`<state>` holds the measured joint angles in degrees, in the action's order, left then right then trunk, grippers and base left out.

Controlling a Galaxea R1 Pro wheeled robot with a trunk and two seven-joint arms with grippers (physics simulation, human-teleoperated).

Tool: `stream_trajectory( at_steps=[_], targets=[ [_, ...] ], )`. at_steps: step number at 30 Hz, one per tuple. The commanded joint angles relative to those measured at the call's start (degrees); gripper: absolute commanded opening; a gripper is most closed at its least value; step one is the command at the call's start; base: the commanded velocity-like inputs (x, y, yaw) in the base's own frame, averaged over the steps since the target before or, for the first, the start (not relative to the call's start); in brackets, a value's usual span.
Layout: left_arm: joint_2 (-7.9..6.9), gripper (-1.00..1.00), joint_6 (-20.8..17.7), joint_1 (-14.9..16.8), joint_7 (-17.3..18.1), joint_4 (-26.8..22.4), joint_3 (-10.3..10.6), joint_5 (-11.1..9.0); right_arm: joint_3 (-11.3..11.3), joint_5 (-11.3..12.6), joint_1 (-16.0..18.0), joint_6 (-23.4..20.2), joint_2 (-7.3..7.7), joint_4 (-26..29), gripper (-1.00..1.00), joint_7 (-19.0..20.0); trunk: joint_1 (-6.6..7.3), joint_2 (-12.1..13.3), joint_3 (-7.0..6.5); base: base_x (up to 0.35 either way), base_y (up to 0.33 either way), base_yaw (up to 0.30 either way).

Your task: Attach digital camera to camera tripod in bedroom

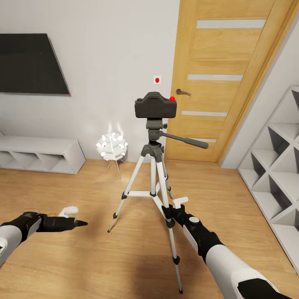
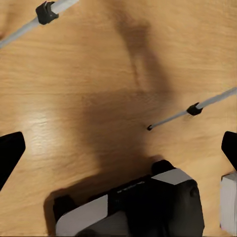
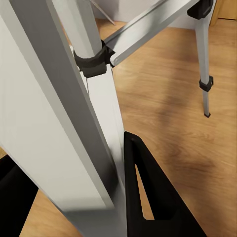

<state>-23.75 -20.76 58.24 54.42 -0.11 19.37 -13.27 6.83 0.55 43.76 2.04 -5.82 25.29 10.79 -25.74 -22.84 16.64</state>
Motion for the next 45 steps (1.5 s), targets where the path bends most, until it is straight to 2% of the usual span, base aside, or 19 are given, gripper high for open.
stream_trajectory(
  at_steps=[1,3,4,9,11,12,16,19,22,23,31,40,45],
  targets=[
    [0.09,1.00,-0.48,-1.34,-0.82,-0.03,0.14,-1.97,0.37,-3.54,0.01,0.16,0.02,-0.24,-1.00,-0.19,-0.05,-0.08,0.11,0.000,0.000,0.000],
    [0.38,1.00,-0.39,-3.93,-2.97,-0.03,0.14,-4.20,0.37,-3.54,0.01,0.16,0.02,-0.24,-1.00,-0.18,-0.05,-0.08,0.11,0.000,0.000,0.000],
    [0.84,1.00,-0.13,-6.58,-5.34,-0.01,0.14,-6.06,0.34,-3.54,0.01,0.15,0.02,-0.24,-1.00,-0.17,-0.05,-0.08,0.11,0.000,0.000,0.000],
    [3.05,1.00,2.19,-13.47,-11.57,0.00,0.14,-9.17,0.34,-3.54,0.01,0.15,0.02,-0.24,-1.00,-0.16,-0.05,-0.08,0.11,0.000,0.000,0.000],
    [4.34,1.00,3.83,-16.36,-14.22,0.01,0.14,-10.10,0.35,-3.54,0.01,0.15,0.02,-0.24,-1.00,-0.16,-0.05,-0.08,0.11,0.000,0.000,0.000],
    [5.85,1.00,5.72,-19.23,-17.09,0.01,0.13,-11.08,0.36,-3.54,0.01,0.15,0.02,-0.24,-1.00,-0.16,-0.05,-0.08,0.11,0.000,0.000,0.000],
    [9.31,1.00,9.61,-24.48,-24.13,0.02,0.08,-13.63,0.37,-3.50,0.01,0.15,0.02,-0.24,-1.00,-0.16,-0.05,-0.08,0.11,0.000,0.000,0.000],
    [11.57,1.00,12.16,-27.38,-29.99,0.02,0.07,-15.99,0.37,-3.49,0.01,0.15,0.02,-0.24,-1.00,-0.16,-0.05,-0.08,0.11,0.000,0.000,0.000],
    [13.27,1.00,14.24,-29.67,-35.96,0.02,0.06,-18.68,0.32,-3.46,0.01,0.12,0.02,-0.24,-1.00,-0.16,-0.05,-0.08,0.11,0.000,0.000,0.000],
    [13.52,1.00,14.54,-30.10,-36.89,0.02,0.06,-19.15,0.31,-3.46,0.01,0.11,0.02,-0.24,-1.00,-0.16,-0.05,-0.08,0.11,0.000,0.000,0.000],
    [14.61,1.00,15.67,-34.29,-40.63,0.02,0.08,-20.96,0.29,-3.45,0.01,0.07,0.04,-0.24,-1.00,-0.16,-0.05,-0.08,0.11,0.000,0.000,0.000],
    [16.61,1.00,15.90,-37.86,-41.49,0.02,0.06,-21.24,0.29,-3.45,0.01,0.07,0.10,-0.24,-1.00,-0.16,-0.05,-0.08,0.11,0.000,0.000,0.000],
    [16.95,1.00,15.96,-38.35,-41.55,0.02,0.06,-21.32,0.29,-3.45,0.01,0.06,0.10,-0.24,-1.00,-0.16,-0.05,-0.08,0.11,0.000,0.000,0.000]
  ],
)
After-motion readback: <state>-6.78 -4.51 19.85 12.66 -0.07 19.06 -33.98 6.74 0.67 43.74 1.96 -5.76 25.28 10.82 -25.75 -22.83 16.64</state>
